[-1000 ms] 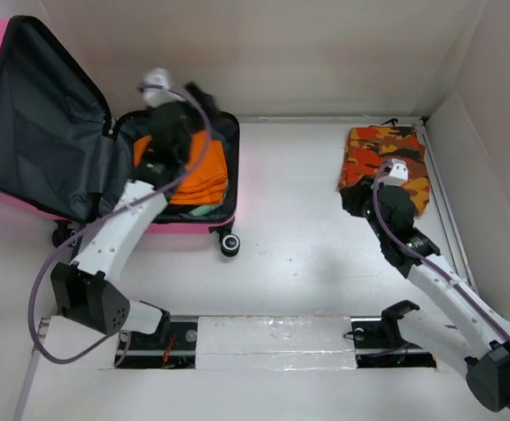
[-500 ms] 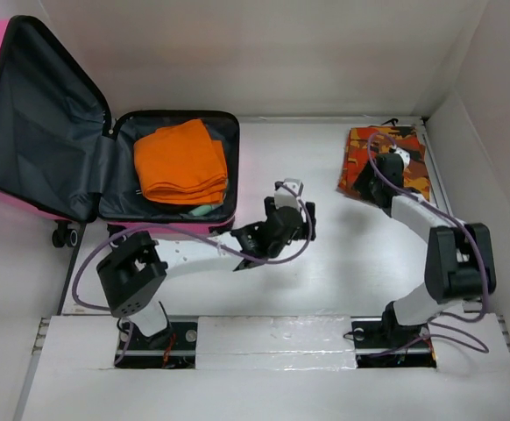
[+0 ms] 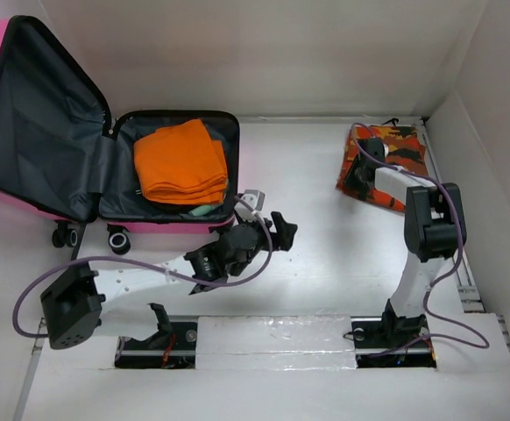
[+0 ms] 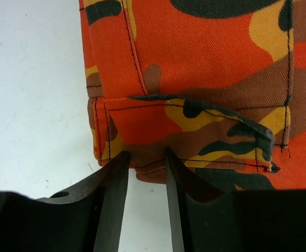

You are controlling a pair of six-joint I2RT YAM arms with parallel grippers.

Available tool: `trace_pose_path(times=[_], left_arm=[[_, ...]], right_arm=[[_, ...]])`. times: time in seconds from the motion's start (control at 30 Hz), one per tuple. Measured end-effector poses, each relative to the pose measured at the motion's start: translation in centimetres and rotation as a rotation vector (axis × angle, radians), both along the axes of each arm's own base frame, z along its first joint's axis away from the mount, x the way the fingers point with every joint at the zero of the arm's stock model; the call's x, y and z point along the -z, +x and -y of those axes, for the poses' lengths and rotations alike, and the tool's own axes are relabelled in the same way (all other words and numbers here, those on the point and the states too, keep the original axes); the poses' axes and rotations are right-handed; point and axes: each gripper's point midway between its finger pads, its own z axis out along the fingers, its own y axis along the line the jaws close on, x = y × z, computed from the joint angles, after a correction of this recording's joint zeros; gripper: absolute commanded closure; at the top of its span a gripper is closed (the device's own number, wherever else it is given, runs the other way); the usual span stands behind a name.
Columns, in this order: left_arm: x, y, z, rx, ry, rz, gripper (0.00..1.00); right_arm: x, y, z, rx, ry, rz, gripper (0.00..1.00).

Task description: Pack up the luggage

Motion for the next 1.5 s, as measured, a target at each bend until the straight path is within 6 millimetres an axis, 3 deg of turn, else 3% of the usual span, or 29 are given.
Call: trace_pose_path(times=[0.2, 0.23, 0.37, 0.5, 0.7, 0.83, 1.0, 1.13, 1.2, 1.27, 1.33, 1.4, 1.43, 1.5], left_arm=[[-1.5, -0.9, -2.3, -0.008, -0.050, 0.038, 0.30], [-2.0, -0.9, -2.5, -0.011, -0.062, 0.048, 0.30], [-3.3, -0.9, -3.2, -0.025, -0.092, 0.081, 0.30], [-2.9, -1.0, -4.0, -0.035, -0.085, 0.088, 0.31], [-3.0, -1.3, -4.8, -0.043, -0.093, 0.096, 0.31], [-3.2, -1.2, -4.9, -0.050, -0.099, 0.101, 0.31], [-3.1, -1.1, -5.0, -0.058, -0.093, 0.101, 0.31], [-2.2, -0.7, -5.0, -0.084, -0.077, 0.086, 0.34], [-1.4, -0.4, -5.0, -0.106, -0.069, 0.063, 0.36], [-0.2, -0.3, -4.7, -0.113, -0.045, 0.036, 0.36], [0.6, -0.2, -3.9, -0.110, -0.017, 0.012, 0.36], [1.0, -0.3, -2.2, -0.098, 0.019, -0.003, 0.36], [1.0, -0.4, -1.1, -0.088, 0.033, -0.009, 0.36], [0.8, -0.6, 1.1, -0.058, 0.042, -0.014, 0.36]], right_arm=[[-0.2, 1.1, -0.6, -0.028, -0.021, -0.053, 0.54], [-0.2, 1.1, -0.9, -0.040, -0.030, -0.064, 0.56], [0.0, 0.9, -1.7, -0.091, -0.081, -0.116, 0.81], [0.0, 0.8, -2.9, -0.145, -0.103, -0.146, 1.00], [0.1, 0.3, -5.6, -0.232, -0.078, -0.161, 1.00], [0.1, -0.2, -9.8, -0.324, -0.013, -0.147, 1.00], [-0.4, -2.2, -19.0, -0.501, 0.153, -0.130, 1.00], [-3.3, -2.7, -24.8, -0.608, 0.248, -0.063, 0.98], [-5.5, -2.3, -25.8, -0.624, 0.279, -0.004, 0.84], [-8.1, -1.8, -25.1, -0.610, 0.291, 0.055, 0.75], [-11.0, -1.2, -22.3, -0.549, 0.265, 0.131, 0.61], [-14.2, -0.9, -17.7, -0.443, 0.204, 0.212, 0.53], [-15.6, -0.8, -14.7, -0.364, 0.159, 0.257, 0.42], [-17.6, -1.7, -8.4, -0.205, 0.079, 0.321, 0.38]])
